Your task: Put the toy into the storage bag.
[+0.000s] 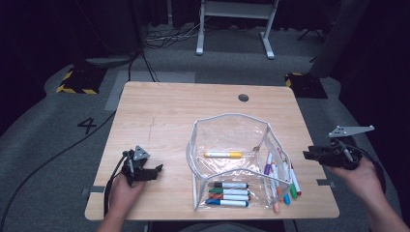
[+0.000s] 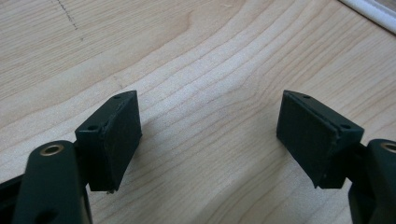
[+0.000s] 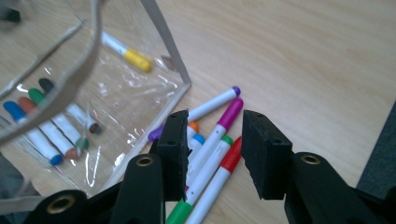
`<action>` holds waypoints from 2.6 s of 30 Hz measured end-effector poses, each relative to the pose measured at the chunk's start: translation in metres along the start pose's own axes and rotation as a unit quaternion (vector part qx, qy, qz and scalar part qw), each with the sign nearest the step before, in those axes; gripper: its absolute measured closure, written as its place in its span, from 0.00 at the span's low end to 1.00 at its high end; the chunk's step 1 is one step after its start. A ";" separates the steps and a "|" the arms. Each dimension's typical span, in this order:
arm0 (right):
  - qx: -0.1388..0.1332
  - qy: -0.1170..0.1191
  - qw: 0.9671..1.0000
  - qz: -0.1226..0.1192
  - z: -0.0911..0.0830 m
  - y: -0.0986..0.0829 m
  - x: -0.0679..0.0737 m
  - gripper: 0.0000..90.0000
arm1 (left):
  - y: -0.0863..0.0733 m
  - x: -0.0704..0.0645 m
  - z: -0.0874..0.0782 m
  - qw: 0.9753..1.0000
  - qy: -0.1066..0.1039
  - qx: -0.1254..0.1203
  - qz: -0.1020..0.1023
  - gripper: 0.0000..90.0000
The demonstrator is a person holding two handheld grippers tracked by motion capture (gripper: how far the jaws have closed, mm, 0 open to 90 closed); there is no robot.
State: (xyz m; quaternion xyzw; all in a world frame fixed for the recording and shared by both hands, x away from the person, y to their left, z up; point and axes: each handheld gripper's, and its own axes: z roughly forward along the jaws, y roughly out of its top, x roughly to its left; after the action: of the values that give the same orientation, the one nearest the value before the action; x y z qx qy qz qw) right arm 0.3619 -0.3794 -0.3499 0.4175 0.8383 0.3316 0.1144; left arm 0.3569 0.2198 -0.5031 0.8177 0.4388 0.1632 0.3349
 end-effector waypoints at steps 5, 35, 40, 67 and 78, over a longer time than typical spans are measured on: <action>0.021 0.001 1.000 0.021 0.029 -0.027 -0.009 0.64 | 0.000 0.000 0.000 1.000 0.000 -0.001 -0.001 0.25; 0.126 -0.078 0.985 0.087 0.087 -0.076 -0.034 0.85 | 0.000 0.000 0.000 1.000 0.000 0.000 0.000 0.25; 0.108 -0.065 0.987 0.102 0.080 -0.075 -0.037 0.85 | 0.000 0.000 0.000 1.000 0.000 0.000 0.000 0.25; -0.012 0.067 0.998 0.011 -0.025 0.023 0.006 0.85 | 0.000 0.000 0.000 1.000 0.000 0.000 0.000 0.25; -0.010 0.093 0.994 -0.052 -0.036 0.059 0.035 0.85 | 0.000 0.000 0.000 1.000 0.001 -0.001 -0.002 0.25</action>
State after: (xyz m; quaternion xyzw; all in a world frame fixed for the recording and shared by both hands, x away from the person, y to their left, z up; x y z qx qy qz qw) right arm 0.3600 -0.3432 -0.2808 0.3395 0.8625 0.3709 0.0574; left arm 0.3569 0.2195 -0.5032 0.8164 0.4406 0.1634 0.3358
